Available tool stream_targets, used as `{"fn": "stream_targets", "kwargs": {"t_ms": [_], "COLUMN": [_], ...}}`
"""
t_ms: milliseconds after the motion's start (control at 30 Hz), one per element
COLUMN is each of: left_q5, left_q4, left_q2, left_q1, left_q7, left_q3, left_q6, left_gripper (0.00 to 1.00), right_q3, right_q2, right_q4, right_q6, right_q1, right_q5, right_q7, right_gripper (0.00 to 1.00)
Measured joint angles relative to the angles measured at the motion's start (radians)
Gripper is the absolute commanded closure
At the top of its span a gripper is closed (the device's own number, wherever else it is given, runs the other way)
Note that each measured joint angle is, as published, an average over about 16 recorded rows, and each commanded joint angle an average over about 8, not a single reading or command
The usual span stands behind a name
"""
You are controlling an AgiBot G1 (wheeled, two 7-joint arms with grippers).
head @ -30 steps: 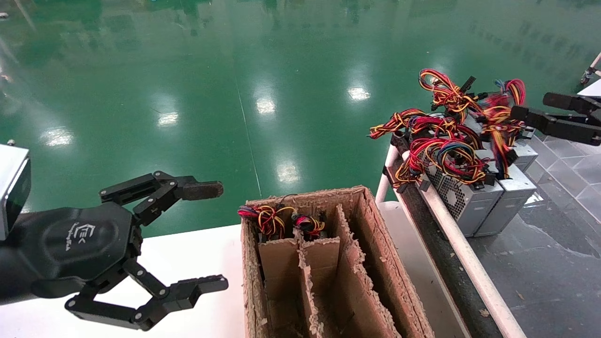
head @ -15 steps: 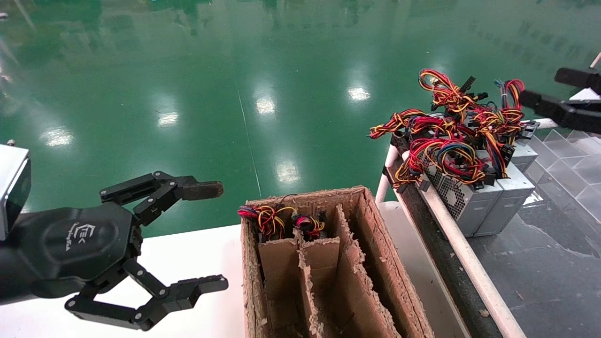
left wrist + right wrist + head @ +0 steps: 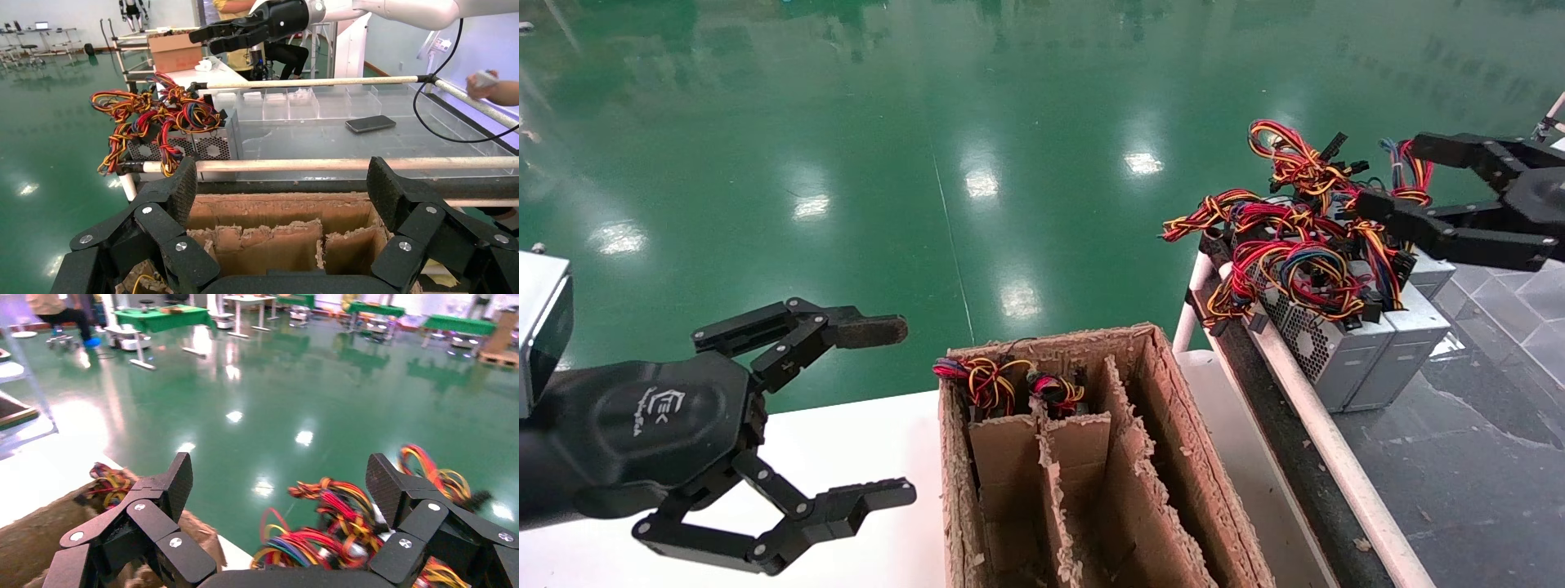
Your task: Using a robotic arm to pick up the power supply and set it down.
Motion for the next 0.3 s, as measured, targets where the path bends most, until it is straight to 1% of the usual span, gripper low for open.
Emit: {"fn": "stream_targets", "kwargs": {"t_ms": [67,300], "left_q5": [0.0,0.0], "left_q4": [0.0,0.0], "left_q2": [0.0,0.0], "left_q1": [0.0,0.0], "left_q7": [0.0,0.0], "left_q3": [0.0,0.0], "left_q6": [0.0,0.0], "left_gripper": [0.0,0.0], "right_q3": [0.005,0.015], "right_q2": [0.002,0.005], "right_q4": [0.042,0.117], "right_q6": [0.0,0.0], "right_q1": [-0.024,-0.066], "right_q5": [0.012,0.034], "right_q7": [0.009,0.026], "right_gripper": [0.0,0.0]}}
